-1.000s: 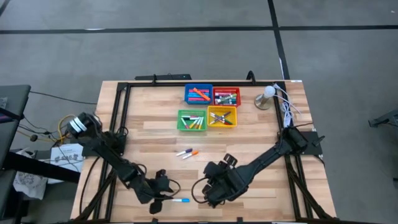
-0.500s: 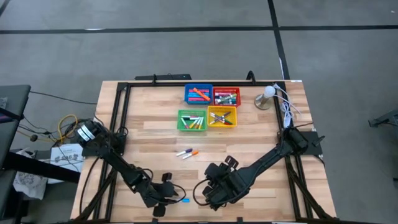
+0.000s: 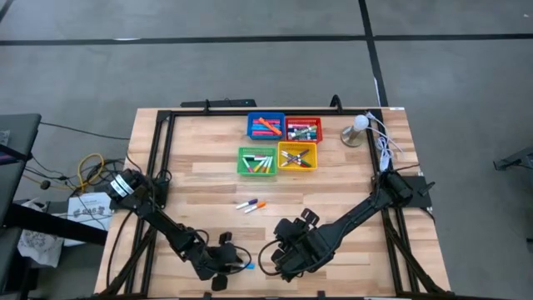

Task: Pick & Place Markers
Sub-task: Put the blue mini marker into the green bin, then put the orange mini marker into the green bin

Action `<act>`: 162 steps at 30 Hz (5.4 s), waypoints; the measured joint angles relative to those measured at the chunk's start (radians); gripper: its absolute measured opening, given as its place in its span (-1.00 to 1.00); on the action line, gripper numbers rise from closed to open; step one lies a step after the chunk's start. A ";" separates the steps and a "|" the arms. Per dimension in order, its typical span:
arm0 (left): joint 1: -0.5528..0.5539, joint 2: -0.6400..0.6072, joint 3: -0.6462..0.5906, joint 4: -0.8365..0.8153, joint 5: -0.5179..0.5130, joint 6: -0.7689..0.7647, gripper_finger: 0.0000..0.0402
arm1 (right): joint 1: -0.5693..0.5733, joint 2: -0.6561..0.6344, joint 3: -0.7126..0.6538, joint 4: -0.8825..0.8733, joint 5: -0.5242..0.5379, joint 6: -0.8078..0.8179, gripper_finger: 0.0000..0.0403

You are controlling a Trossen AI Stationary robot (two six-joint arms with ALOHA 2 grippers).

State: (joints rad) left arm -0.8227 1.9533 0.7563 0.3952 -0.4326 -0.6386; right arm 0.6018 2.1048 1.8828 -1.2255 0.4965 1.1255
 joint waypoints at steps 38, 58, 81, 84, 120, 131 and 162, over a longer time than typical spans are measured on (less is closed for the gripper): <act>0.708 -0.624 -0.006 -0.350 0.001 0.553 -0.78 | -0.157 -0.061 0.009 -0.153 0.037 -0.375 -0.19; 1.052 -0.411 -0.006 -0.350 0.434 0.646 -0.64 | -0.388 -0.062 0.008 0.030 0.026 -0.716 -0.19; 0.881 -0.746 -0.006 -0.552 0.383 0.264 -0.30 | -0.413 -0.061 -0.096 0.321 -0.561 -1.053 -0.19; 0.803 -0.810 -0.006 -0.556 0.340 0.219 -0.35 | -0.414 -0.060 -0.130 0.400 -0.672 -1.096 -0.19; 0.409 -0.900 -0.006 -0.613 0.238 0.125 -0.44 | -0.476 0.107 -0.141 0.523 -0.591 -1.230 -0.19; 0.409 -0.954 -0.006 -0.626 0.240 0.131 -0.44 | -0.496 0.176 -0.138 0.524 -0.591 -1.231 -0.19; 0.409 -1.098 -0.006 -0.638 0.218 0.107 -0.44 | -0.549 -0.011 -0.016 0.355 -0.594 -1.163 -0.87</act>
State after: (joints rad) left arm -0.4133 0.8549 0.7505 -0.2433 -0.2150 -0.5313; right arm 0.0528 2.0939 1.8668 -0.8707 -0.0980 -0.0374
